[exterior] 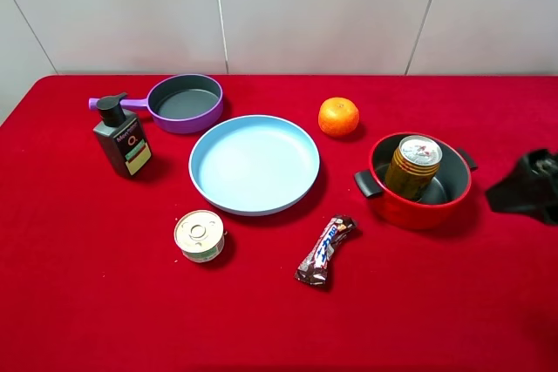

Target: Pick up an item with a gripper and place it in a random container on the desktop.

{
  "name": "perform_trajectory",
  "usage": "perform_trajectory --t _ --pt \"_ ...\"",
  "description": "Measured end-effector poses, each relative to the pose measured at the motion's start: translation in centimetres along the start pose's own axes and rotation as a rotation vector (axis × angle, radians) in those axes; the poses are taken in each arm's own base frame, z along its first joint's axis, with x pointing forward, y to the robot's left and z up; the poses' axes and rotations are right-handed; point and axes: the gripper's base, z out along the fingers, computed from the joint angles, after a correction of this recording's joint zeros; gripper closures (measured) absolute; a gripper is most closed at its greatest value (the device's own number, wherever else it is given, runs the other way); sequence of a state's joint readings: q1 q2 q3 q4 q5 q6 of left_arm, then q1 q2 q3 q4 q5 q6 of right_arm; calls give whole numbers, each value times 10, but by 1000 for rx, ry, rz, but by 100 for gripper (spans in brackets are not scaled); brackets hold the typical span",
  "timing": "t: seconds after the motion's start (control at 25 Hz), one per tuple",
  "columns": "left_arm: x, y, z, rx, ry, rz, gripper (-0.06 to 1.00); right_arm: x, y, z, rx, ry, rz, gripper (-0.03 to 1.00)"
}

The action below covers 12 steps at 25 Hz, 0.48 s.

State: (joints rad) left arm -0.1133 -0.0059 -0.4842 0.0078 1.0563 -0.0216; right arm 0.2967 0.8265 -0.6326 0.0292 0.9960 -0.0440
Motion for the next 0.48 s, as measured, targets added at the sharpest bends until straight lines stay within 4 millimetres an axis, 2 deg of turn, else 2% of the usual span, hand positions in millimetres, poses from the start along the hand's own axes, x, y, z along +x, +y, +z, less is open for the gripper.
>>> perform_trajectory --t 0.24,0.48 --pt "0 0 0 0 0 0 -5 33 1 -18 8 -69 -3 27" --pt "0 0 0 0 0 0 -5 56 2 -29 13 -179 -6 27"
